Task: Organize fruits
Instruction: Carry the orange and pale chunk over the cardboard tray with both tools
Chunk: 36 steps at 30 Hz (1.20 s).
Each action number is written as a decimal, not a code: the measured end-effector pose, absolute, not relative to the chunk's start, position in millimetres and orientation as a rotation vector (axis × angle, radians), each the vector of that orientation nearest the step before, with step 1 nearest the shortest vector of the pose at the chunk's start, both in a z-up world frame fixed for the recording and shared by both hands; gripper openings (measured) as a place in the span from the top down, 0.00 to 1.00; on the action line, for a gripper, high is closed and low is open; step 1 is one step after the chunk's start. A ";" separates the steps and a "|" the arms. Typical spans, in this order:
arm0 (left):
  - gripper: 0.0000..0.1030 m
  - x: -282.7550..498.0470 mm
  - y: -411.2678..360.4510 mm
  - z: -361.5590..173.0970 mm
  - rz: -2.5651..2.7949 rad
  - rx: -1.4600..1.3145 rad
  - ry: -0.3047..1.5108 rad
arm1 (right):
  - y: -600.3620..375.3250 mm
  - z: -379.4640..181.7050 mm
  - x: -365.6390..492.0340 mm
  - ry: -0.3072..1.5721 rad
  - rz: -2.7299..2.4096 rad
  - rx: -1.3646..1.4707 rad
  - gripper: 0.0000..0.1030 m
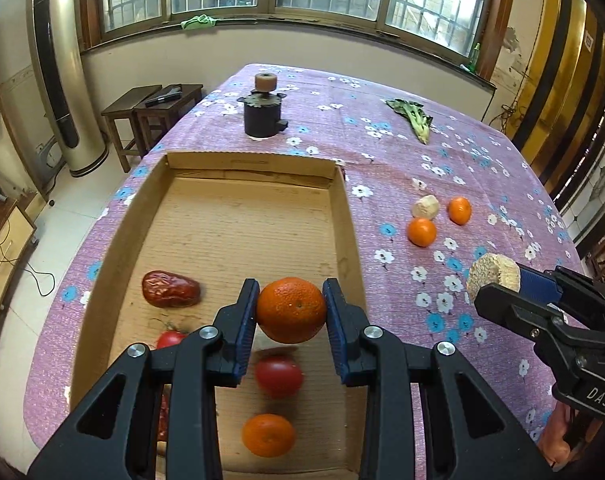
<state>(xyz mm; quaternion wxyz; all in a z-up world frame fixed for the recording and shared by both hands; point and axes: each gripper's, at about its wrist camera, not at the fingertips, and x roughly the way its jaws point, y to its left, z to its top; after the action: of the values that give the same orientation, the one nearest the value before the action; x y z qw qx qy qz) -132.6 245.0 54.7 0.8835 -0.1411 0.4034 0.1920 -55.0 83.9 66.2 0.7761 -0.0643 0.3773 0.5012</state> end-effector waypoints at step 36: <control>0.71 -119.6 329.4 51.4 0.508 -0.366 0.846 | 173.4 51.9 -51.5 0.857 1.197 -0.195 0.64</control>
<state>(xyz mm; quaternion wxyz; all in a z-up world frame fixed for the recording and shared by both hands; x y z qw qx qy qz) -119.6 329.4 51.4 0.8647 -0.1748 0.4037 0.2425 -51.5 173.4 51.9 0.7368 -0.0889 0.3900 0.5451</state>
